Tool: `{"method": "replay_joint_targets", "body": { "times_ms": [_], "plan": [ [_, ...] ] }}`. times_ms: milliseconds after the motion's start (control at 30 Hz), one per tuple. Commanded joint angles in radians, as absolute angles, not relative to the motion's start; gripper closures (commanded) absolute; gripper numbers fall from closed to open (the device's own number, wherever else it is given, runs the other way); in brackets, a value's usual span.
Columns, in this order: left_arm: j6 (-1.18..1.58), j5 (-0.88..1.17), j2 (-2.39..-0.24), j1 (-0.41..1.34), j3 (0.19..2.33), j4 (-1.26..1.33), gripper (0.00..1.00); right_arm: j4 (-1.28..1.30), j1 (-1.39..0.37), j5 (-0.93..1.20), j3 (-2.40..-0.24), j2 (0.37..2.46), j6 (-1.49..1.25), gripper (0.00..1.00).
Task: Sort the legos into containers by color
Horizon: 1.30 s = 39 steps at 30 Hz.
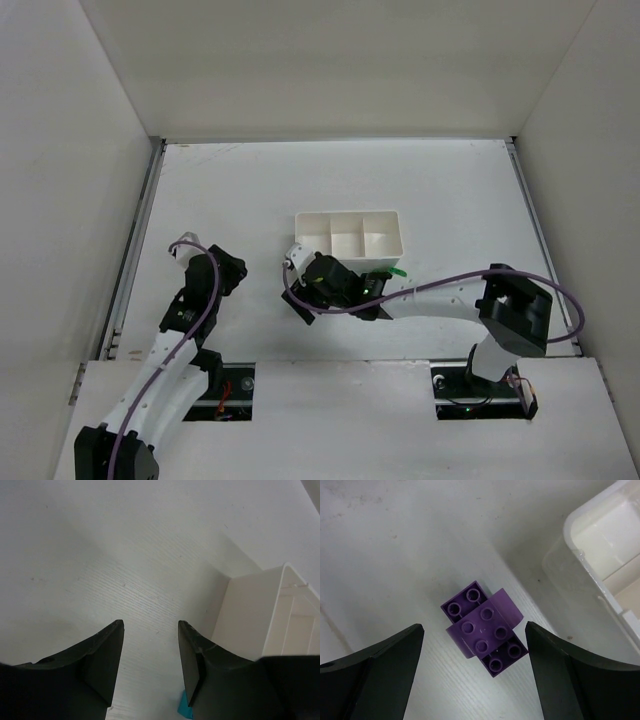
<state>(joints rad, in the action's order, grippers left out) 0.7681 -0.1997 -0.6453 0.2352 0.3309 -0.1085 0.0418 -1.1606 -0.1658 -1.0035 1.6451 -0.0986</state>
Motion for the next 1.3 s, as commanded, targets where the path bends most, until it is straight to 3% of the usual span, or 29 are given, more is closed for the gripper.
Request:
{"method": "replay_joint_targets", "body": {
  "times_ms": [0,133,333,567,700,800,867,1033,1133,1267],
  "plan": [
    [0.767,-0.204,-0.621,0.245,0.304,-0.066,0.55,0.04,-1.171,-0.248,-1.045,1.666,-0.176,0.1],
    [0.764,-0.202,-0.623,0.245,0.301,-0.052,0.53,0.043,-1.188,-0.377,-1.048,1.69,-0.277,0.05],
    [0.762,-0.196,-0.6,0.239,0.291,-0.041,0.51,0.041,-1.203,-0.379,-1.035,1.69,-0.414,0.05],
    [0.765,-0.193,-0.592,0.252,0.287,-0.032,0.49,0.038,-1.216,-0.437,-1.031,1.7,-0.465,0.31],
    [0.772,-0.193,-0.589,0.257,0.275,-0.017,0.47,0.064,-1.216,-0.454,-1.029,1.716,-0.469,0.35],
    [0.772,-0.193,-0.592,0.266,0.272,-0.015,0.47,0.067,-1.216,-0.446,-1.028,1.733,-0.471,0.3],
    [0.778,-0.195,-0.597,0.269,0.264,-0.006,0.47,0.075,-1.219,-0.452,-1.029,1.738,-0.472,0.19],
    [0.782,-0.198,-0.595,0.278,0.249,-0.002,0.46,0.077,-1.237,-0.474,-1.035,1.735,-0.485,0.14],
    [0.793,-0.19,-0.589,0.278,0.241,0.002,0.46,0.069,-1.24,-0.498,-1.025,1.721,-0.497,0.32],
    [0.796,-0.193,-0.571,0.288,0.229,0.006,0.46,0.066,-1.246,-0.52,-1.031,1.732,-0.502,0.48]
  ]
}}
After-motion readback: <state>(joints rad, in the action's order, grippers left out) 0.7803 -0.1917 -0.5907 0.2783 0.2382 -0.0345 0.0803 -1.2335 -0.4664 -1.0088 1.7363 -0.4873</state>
